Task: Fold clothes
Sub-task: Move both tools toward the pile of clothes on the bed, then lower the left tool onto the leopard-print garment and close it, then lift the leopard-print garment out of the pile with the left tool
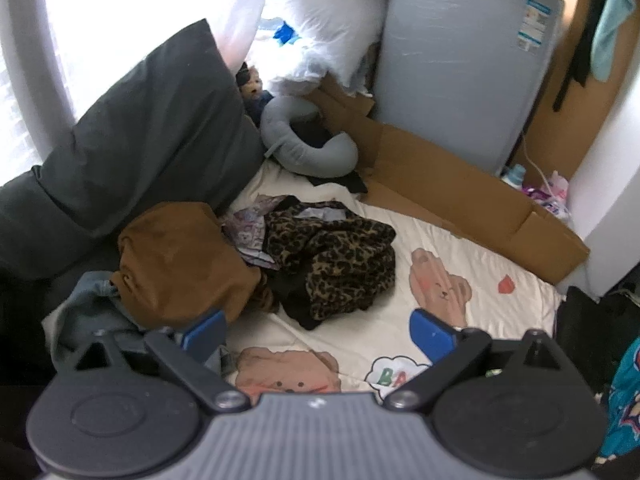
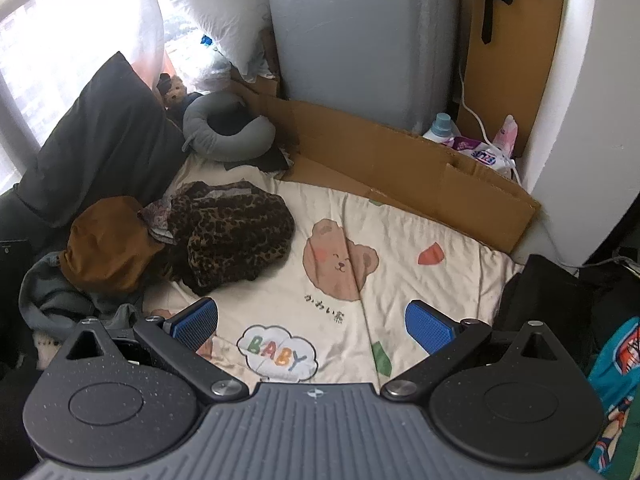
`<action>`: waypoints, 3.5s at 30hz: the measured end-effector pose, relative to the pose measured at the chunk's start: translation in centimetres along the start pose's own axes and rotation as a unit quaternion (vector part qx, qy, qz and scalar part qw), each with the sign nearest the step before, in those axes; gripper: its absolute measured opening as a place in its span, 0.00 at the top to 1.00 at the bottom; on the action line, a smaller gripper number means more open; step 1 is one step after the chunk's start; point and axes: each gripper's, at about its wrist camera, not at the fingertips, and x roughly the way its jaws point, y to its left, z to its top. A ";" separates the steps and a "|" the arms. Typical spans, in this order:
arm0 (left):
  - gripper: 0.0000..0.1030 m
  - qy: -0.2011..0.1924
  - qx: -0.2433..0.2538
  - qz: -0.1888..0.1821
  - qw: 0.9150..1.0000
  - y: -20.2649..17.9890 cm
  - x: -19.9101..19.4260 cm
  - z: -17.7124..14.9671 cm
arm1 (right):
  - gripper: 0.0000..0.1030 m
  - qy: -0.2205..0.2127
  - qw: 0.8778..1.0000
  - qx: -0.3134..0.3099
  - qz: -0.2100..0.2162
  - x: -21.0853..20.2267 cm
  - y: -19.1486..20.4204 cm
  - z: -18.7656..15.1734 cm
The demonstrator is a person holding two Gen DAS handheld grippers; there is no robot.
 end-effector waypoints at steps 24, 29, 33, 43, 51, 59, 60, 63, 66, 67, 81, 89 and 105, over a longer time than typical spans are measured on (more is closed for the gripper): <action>0.15 0.005 0.004 -0.012 1.000 -0.8 10.4 1.9 | 0.00 -0.030 0.999 -0.008 -0.007 10.8 -2.7 4.2; 0.18 -0.006 -0.001 -0.023 1.000 -0.9 12.9 1.7 | 0.00 -0.026 1.000 0.012 -0.002 13.0 -3.8 3.9; 0.20 -0.008 -0.004 -0.027 1.000 -1.1 15.1 1.3 | 0.00 -0.016 1.000 0.018 0.004 14.4 -4.1 3.5; 0.24 0.004 0.059 -0.102 0.993 -1.0 20.3 -0.5 | 0.00 -0.033 0.999 -0.001 0.013 17.2 -3.5 3.9; 0.24 -0.014 0.049 -0.095 0.994 -0.8 23.4 -1.3 | 0.00 -0.030 0.999 -0.017 0.022 20.7 -3.4 3.3; 0.24 -0.040 0.068 -0.077 0.994 -1.4 25.5 -1.5 | 0.00 -0.018 0.998 -0.027 0.046 24.7 -2.6 1.5; 0.24 -0.043 0.070 -0.078 0.994 -1.5 25.9 -1.6 | 0.00 -0.017 0.998 -0.029 0.048 25.3 -2.6 1.3; 0.24 -0.044 0.069 -0.082 0.993 -1.8 27.2 -2.2 | 0.00 -0.014 0.998 -0.038 0.054 26.7 -2.5 0.4; 0.24 -0.049 0.062 -0.078 0.994 -2.0 28.7 -2.8 | 0.00 -0.013 0.997 -0.037 0.063 27.9 -2.9 -0.4; 0.24 -0.051 0.060 -0.077 0.994 -2.0 29.3 -3.1 | 0.00 -0.012 0.997 -0.035 0.066 28.3 -3.0 -0.7; 0.24 -0.077 0.067 -0.094 0.990 -3.3 35.4 -3.6 | 0.00 -0.008 0.996 0.002 0.092 33.2 -6.2 -5.5; 0.34 -0.054 0.095 -0.088 0.990 -4.3 39.2 -5.1 | 0.00 0.019 0.996 0.008 0.092 35.0 -6.5 -7.9; 0.98 0.006 0.043 -0.210 0.977 -7.0 38.7 -7.4 | 0.00 0.015 0.996 0.032 0.085 35.1 -8.0 -8.2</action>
